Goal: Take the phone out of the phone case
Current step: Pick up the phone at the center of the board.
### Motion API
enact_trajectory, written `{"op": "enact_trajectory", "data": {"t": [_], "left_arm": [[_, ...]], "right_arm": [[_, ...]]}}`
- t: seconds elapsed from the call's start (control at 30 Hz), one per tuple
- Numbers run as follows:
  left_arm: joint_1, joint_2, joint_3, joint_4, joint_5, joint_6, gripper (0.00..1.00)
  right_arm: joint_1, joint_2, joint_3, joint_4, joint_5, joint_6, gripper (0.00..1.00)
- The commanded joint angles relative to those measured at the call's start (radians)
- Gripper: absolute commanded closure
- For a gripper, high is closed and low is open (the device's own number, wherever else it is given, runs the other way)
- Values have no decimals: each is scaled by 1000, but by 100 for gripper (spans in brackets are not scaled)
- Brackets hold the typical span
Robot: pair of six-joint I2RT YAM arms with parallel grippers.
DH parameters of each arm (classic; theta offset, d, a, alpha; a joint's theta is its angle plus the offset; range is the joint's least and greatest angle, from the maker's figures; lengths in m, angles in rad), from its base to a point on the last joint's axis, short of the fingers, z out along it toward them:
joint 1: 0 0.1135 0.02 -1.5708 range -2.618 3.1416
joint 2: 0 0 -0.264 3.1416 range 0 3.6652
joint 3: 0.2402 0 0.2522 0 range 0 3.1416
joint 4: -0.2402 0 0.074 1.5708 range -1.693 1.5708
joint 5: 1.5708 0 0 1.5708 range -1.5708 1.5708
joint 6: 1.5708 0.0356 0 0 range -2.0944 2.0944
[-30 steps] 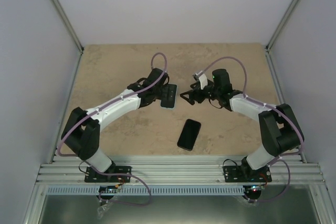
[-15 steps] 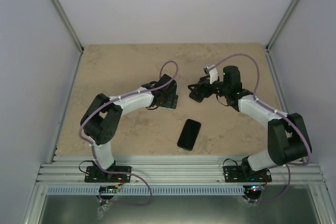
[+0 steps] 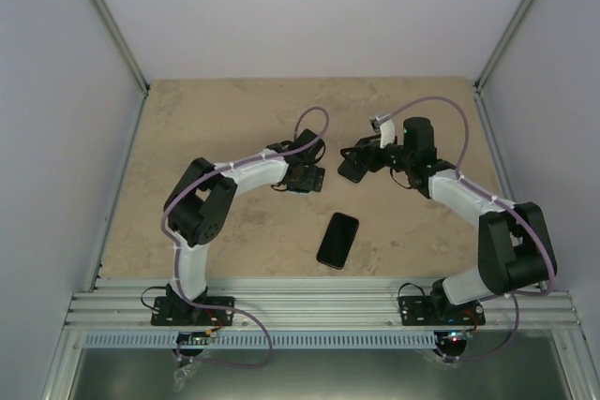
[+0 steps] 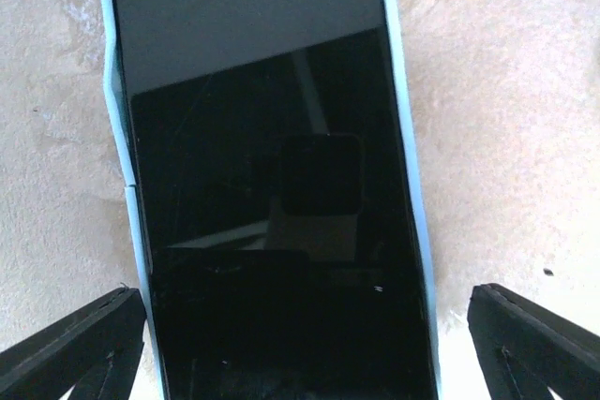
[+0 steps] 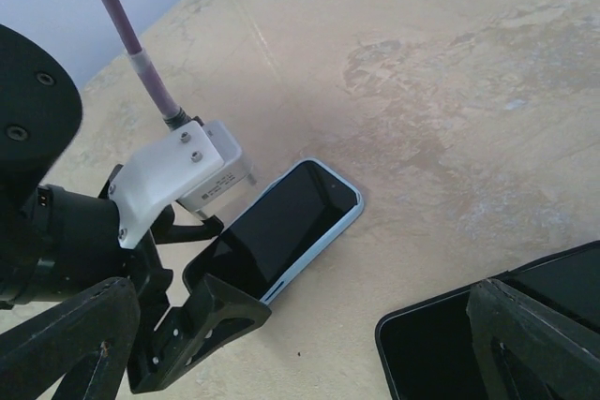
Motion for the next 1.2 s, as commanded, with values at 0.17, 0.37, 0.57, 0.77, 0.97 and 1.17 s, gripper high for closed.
{"op": "enact_trajectory", "data": {"t": [0.17,0.37,0.57,0.77,0.97,1.17], "left_arm": [[-6,86,73,-75,-70,-45,7],[-7,114,81,-76,-86,-51,13],[-6,91,101,-71,-138,-55,40],[-6,-13,70,-34,-171,-68,52],[-6,-122,4,34,-155,-69,59],[-17,-195,-30,64,-112,-60,62]], "right_arm": [[-15,-30,-1,25,-3,46,2],[-23,-27,-1,27,-12,62,2],[-29,-9,4,35,-54,107,2],[-29,40,27,42,-85,213,2],[-28,123,66,78,-121,393,2],[-15,242,137,92,-183,516,2]]}}
